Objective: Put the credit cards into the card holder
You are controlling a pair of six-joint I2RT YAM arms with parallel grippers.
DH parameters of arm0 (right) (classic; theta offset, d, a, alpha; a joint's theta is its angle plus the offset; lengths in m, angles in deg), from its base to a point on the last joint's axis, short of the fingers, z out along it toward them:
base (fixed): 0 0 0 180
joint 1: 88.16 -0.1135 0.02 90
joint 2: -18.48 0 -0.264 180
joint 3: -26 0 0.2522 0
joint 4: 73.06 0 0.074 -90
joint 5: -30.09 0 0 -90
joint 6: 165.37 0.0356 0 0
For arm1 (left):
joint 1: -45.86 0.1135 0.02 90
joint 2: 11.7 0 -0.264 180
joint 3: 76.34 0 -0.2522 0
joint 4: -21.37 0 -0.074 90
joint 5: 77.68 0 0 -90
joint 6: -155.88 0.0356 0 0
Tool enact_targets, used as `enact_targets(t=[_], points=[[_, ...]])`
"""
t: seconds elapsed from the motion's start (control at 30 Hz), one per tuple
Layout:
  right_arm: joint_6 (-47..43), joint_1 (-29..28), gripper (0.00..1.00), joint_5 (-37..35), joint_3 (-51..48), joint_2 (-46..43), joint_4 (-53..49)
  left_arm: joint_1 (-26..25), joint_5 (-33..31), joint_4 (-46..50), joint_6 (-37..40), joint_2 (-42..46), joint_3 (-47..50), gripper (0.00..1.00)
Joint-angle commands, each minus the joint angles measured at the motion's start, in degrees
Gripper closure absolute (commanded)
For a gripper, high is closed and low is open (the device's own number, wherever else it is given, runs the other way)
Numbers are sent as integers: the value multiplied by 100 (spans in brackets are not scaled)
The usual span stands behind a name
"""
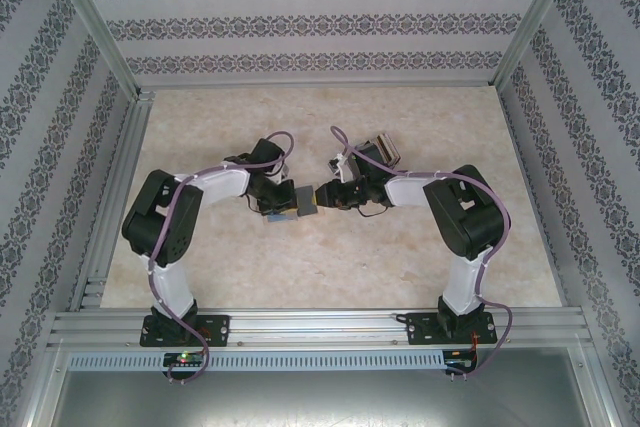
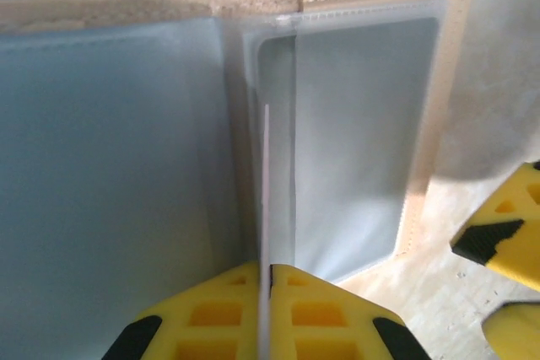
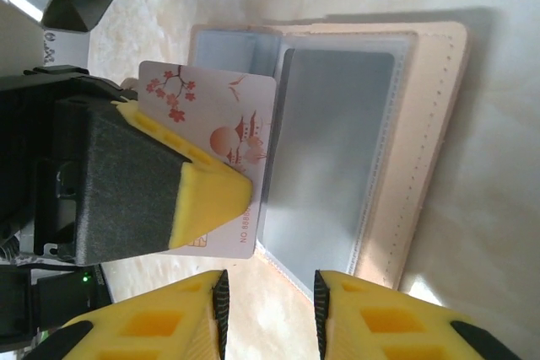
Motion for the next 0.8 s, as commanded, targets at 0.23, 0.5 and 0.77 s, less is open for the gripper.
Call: enact_targets(t=[0.23,0.5,0.77], points=[[1046,110,65,909,-103,-433,1178,379,1206,-2058,-693,1237,682,100],[2075,128,65,1321,-254,-561,2440,501,1857,-3044,-1136,1270,973,100],[2402,93,67,1422,-193,-463,2775,530,2099,-3413,-1363,1310,1018,100]])
